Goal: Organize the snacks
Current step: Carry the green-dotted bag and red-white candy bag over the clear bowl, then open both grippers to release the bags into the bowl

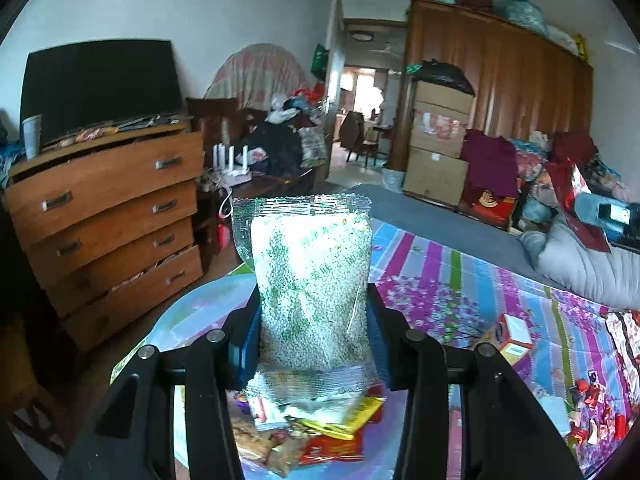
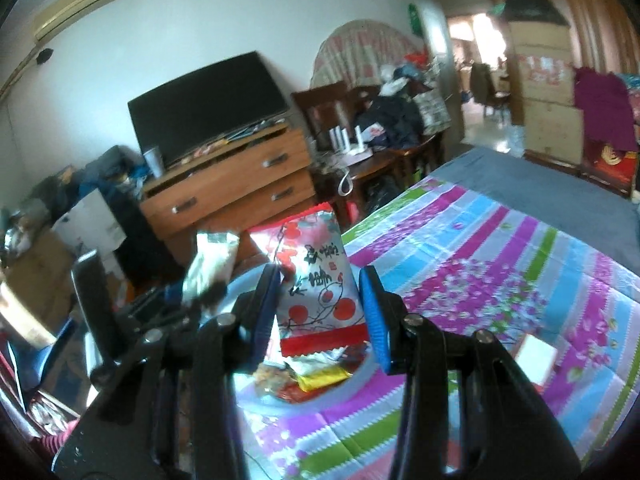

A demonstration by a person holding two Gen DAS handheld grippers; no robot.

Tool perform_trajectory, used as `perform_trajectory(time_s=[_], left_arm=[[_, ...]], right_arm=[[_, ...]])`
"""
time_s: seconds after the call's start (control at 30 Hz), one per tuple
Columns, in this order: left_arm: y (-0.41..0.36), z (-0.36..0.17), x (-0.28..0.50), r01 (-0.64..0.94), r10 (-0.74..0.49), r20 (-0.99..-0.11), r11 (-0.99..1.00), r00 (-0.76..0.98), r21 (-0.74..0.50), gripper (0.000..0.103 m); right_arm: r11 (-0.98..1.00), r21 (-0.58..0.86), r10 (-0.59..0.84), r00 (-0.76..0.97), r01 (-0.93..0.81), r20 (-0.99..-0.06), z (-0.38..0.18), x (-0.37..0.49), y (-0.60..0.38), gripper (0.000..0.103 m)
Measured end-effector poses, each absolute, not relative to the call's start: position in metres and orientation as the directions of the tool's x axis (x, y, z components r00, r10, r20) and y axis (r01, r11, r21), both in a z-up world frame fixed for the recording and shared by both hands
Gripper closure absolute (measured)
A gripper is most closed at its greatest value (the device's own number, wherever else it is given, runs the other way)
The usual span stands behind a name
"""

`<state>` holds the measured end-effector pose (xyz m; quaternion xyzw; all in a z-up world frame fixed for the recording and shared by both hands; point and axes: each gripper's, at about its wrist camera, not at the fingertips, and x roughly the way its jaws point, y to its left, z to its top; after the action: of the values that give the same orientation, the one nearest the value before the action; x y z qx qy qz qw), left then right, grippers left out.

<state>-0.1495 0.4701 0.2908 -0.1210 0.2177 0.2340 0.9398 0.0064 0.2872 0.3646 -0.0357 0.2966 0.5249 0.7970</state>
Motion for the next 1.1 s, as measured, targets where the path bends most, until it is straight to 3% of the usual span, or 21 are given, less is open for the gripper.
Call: perform_trajectory(time_s=[0.43,1.1], left_arm=[[0.51,0.251,-0.143,-0.544,0.386,-0.549,0.824,0.741,-0.155,0.056],[0.521,0.243,-0.138,-0.552,0.384,-0.565,0.819,0.731,-0.158,0.056]], right_arm=[[0.387,0.246,0.763,0.159,-0.889,-0.626,0.332,-0.001,0.372,0.061],[0.378,0.24,0.748,0.142,-0.894,-0.649,0.318,-0.004,0.393,0.061]])
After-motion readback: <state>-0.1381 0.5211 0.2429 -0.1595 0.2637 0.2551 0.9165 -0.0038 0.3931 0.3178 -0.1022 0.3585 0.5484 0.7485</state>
